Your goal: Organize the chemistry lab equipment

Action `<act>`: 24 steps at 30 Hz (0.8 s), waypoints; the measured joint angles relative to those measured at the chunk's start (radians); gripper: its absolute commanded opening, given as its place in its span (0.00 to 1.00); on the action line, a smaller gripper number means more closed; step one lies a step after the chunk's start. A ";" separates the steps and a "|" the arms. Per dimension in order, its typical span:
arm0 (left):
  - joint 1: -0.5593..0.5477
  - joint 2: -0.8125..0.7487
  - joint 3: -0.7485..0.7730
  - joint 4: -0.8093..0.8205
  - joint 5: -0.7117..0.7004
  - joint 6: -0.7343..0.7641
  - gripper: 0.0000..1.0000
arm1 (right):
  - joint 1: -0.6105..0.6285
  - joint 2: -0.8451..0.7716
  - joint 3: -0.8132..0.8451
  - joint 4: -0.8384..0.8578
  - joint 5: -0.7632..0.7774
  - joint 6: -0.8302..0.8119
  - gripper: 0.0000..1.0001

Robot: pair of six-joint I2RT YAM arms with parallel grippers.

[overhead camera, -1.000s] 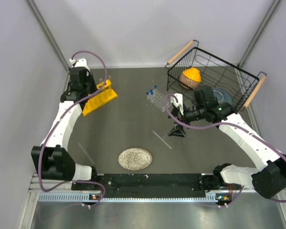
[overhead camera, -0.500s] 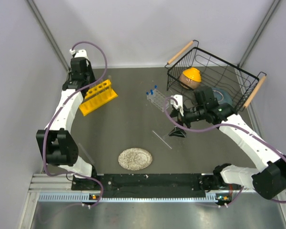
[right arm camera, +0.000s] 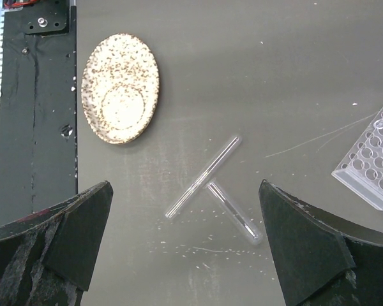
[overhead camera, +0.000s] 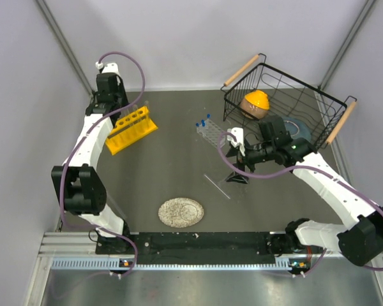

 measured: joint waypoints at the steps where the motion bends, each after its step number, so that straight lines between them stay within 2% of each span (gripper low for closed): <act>1: 0.000 0.008 0.005 0.000 0.000 0.002 0.02 | 0.000 0.000 0.000 0.000 0.001 -0.001 0.99; 15: 0.002 0.048 0.007 0.004 0.005 0.005 0.03 | 0.006 0.005 0.000 0.000 0.011 -0.006 0.99; 24: 0.002 0.059 -0.076 0.051 0.028 0.005 0.08 | 0.008 0.008 0.000 0.000 0.018 -0.015 0.99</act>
